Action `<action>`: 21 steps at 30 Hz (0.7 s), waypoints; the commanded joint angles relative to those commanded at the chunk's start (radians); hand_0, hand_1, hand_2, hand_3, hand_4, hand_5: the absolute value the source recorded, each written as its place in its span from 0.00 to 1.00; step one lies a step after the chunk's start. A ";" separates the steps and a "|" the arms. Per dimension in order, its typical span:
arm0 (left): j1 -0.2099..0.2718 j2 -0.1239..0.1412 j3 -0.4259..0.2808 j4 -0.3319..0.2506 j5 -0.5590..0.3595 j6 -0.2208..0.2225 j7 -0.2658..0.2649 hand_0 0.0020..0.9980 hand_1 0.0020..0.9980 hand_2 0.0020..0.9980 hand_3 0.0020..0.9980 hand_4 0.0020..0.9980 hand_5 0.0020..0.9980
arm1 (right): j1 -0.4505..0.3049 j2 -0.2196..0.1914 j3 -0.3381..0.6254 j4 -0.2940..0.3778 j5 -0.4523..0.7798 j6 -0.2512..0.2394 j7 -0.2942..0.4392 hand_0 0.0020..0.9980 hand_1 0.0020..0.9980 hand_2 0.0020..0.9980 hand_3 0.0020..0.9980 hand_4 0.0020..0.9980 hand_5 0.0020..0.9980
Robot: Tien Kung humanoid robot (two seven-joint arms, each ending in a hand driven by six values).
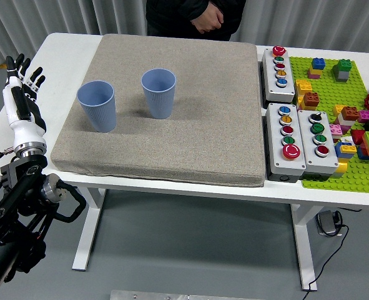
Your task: Pick cup pour cup place
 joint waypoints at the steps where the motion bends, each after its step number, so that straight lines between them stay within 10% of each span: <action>1: 0.001 0.000 0.001 0.000 -0.003 0.003 -0.002 0.76 0.77 0.89 0.86 0.85 1.00 | -0.001 0.000 0.001 0.000 -0.001 0.000 0.000 0.70 0.71 0.68 0.64 0.10 0.32; 21: 0.010 -0.001 0.018 -0.006 0.007 0.010 0.002 0.76 0.76 0.89 0.86 0.85 1.00 | -0.003 0.000 0.003 -0.001 -0.006 0.001 0.002 0.70 0.71 0.68 0.64 0.10 0.31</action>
